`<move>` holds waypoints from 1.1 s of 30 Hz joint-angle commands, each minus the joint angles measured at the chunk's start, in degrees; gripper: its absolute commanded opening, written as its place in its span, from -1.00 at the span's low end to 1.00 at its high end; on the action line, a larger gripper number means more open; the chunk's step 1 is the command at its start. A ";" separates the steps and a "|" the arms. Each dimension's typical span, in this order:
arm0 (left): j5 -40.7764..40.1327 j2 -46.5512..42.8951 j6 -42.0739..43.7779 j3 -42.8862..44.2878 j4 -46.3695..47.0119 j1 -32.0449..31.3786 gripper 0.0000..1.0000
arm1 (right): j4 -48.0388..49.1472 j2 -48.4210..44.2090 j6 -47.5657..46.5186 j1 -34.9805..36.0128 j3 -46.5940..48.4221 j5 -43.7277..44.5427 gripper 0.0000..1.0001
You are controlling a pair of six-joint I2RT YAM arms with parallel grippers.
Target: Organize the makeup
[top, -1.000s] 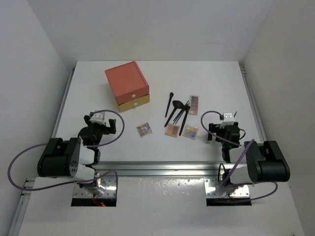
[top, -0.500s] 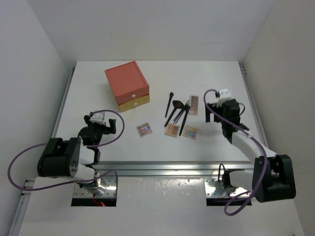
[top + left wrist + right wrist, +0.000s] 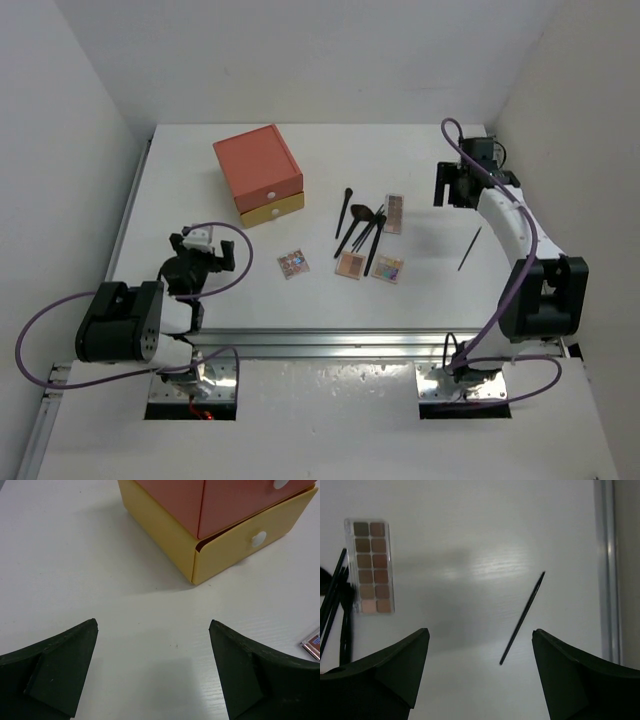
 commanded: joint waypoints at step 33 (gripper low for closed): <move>11.57 24.88 9.96 87.72 -84.60 -1.21 0.07 | 27.92 33.28 9.05 41.18 28.29 -12.28 0.01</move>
